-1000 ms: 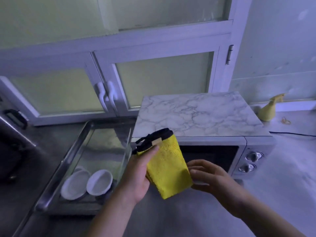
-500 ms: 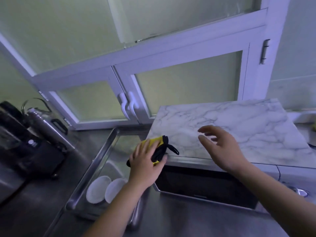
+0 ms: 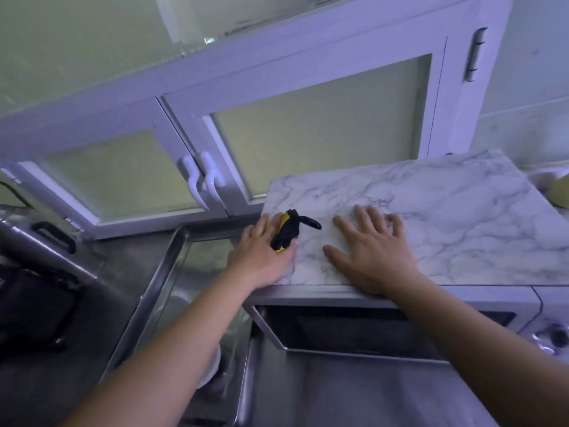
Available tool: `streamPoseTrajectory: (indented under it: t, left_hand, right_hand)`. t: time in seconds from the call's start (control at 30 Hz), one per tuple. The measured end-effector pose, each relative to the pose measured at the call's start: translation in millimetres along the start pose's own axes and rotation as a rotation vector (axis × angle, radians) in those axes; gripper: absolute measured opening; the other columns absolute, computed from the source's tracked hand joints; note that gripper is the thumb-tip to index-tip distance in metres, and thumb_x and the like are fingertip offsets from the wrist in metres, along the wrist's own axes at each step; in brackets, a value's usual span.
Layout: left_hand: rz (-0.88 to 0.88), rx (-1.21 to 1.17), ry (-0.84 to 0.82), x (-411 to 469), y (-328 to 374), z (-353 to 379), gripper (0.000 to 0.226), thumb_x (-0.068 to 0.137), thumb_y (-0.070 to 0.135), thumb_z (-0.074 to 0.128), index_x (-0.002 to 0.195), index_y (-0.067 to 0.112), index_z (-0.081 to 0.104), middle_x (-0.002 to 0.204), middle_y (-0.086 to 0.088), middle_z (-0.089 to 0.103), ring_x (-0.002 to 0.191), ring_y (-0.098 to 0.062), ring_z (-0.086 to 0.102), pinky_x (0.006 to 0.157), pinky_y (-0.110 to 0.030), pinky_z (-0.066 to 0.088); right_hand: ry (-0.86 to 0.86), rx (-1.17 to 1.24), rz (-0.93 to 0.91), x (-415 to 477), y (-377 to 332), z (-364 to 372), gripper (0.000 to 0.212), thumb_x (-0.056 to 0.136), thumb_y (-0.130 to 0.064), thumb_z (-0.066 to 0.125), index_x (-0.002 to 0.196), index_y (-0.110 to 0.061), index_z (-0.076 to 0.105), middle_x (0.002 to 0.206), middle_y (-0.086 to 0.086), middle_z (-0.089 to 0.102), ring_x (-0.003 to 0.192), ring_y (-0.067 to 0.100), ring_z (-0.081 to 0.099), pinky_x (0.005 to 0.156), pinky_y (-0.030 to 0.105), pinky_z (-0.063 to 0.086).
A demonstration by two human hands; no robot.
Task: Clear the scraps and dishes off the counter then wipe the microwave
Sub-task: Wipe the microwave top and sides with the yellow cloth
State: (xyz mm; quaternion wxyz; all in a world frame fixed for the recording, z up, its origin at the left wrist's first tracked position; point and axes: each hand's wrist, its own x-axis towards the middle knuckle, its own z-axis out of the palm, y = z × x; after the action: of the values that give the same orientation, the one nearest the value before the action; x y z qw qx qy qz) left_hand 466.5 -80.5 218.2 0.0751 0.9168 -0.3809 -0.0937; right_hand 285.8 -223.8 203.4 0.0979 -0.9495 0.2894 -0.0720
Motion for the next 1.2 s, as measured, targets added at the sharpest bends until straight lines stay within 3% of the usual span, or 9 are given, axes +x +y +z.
streamPoseTrajectory:
  t: [0.2,0.37,0.57,0.63,0.7,0.73,0.93,1.1,1.2]
  left_hand:
    - [0.096,-0.002,-0.031,103.5,18.0,-16.2,0.071,0.095,0.065,0.033,0.156,0.036,0.012,0.165,0.006,0.009,0.149,-0.035,0.016,0.119,-0.048,0.023]
    - [0.092,-0.006,-0.012,152.0,21.4,-25.8,0.069,0.090,0.067,0.033,0.151,0.035,0.023,0.161,0.004,0.021,0.145,-0.031,0.024,0.110,-0.047,0.029]
    - [0.120,-0.039,-0.019,158.4,21.1,-28.5,0.064,0.091,0.063,0.033,0.147,0.034,0.030,0.155,0.002,0.030,0.140,-0.032,0.029,0.107,-0.047,0.032]
    - [0.149,-0.041,-0.024,151.3,18.1,-28.4,0.064,0.091,0.063,0.032,0.150,0.037,0.025,0.159,0.006,0.025,0.144,-0.030,0.022,0.109,-0.048,0.030]
    - [0.191,-0.044,-0.051,140.1,14.0,-26.3,0.065,0.092,0.064,0.031,0.152,0.042,0.019,0.163,0.008,0.018,0.149,-0.029,0.013,0.115,-0.048,0.024]
    - [0.214,-0.042,-0.065,132.0,11.4,-24.8,0.065,0.093,0.065,0.030,0.153,0.043,0.017,0.164,0.008,0.015,0.151,-0.029,0.010,0.118,-0.048,0.021]
    - [0.260,0.074,-0.129,36.5,-0.7,-13.7,0.072,0.092,0.076,0.018,0.154,0.048,-0.004,0.166,0.014,-0.007,0.154,-0.022,-0.006,0.123,-0.049,0.001]
    - [0.299,0.168,-0.066,-60.9,4.7,4.0,0.083,0.073,0.085,-0.005,0.150,0.054,-0.015,0.163,0.022,-0.016,0.152,-0.012,-0.015,0.119,-0.050,-0.015]
    - [0.309,0.151,-0.056,-86.3,14.6,13.3,0.073,0.075,0.085,-0.004,0.140,0.062,-0.026,0.159,0.027,-0.025,0.150,-0.009,-0.022,0.115,-0.048,-0.023]
  right_hand:
    - [0.022,-0.043,0.034,-3.7,-5.2,-5.6,0.070,0.089,-0.074,0.017,0.149,-0.038,0.029,0.162,0.003,0.025,0.152,0.023,0.012,0.121,0.050,0.008]
    - [0.068,0.012,0.068,-4.9,-7.0,-6.9,0.076,0.085,-0.076,0.022,0.148,-0.038,0.039,0.161,-0.004,0.032,0.151,0.016,0.018,0.123,0.044,0.009]
    - [0.140,0.047,0.100,-6.0,-8.1,-9.5,0.050,0.096,-0.057,0.045,0.136,-0.029,0.055,0.151,-0.004,0.048,0.145,0.015,0.033,0.120,0.039,0.019]
    - [0.224,0.065,0.124,-7.9,-10.2,-10.3,0.032,0.099,-0.044,0.048,0.109,-0.019,0.066,0.127,0.002,0.065,0.127,0.024,0.052,0.108,0.039,0.032]
    - [0.319,0.106,0.196,-10.0,-12.0,-11.3,0.034,0.101,-0.036,0.045,0.081,-0.013,0.059,0.096,0.007,0.067,0.100,0.034,0.060,0.090,0.040,0.040]
    - [0.360,0.125,0.228,-11.4,-13.0,-12.0,0.037,0.102,-0.034,0.042,0.077,-0.012,0.057,0.090,0.009,0.066,0.094,0.036,0.059,0.084,0.041,0.041]
    - [0.393,0.217,0.191,-18.2,-12.1,-15.6,0.030,0.103,-0.021,0.046,0.083,-0.007,0.062,0.101,0.011,0.066,0.095,0.037,0.055,0.083,0.044,0.043]
    - [0.388,0.428,0.236,-14.4,-2.9,-17.2,0.039,0.103,-0.028,0.038,0.065,-0.024,0.036,0.089,0.001,0.054,0.090,0.031,0.051,0.080,0.040,0.039]
    - [0.433,0.572,0.287,-11.7,5.9,-16.7,0.044,0.104,-0.028,0.037,0.061,-0.023,0.033,0.081,0.000,0.051,0.088,0.032,0.051,0.076,0.038,0.034]
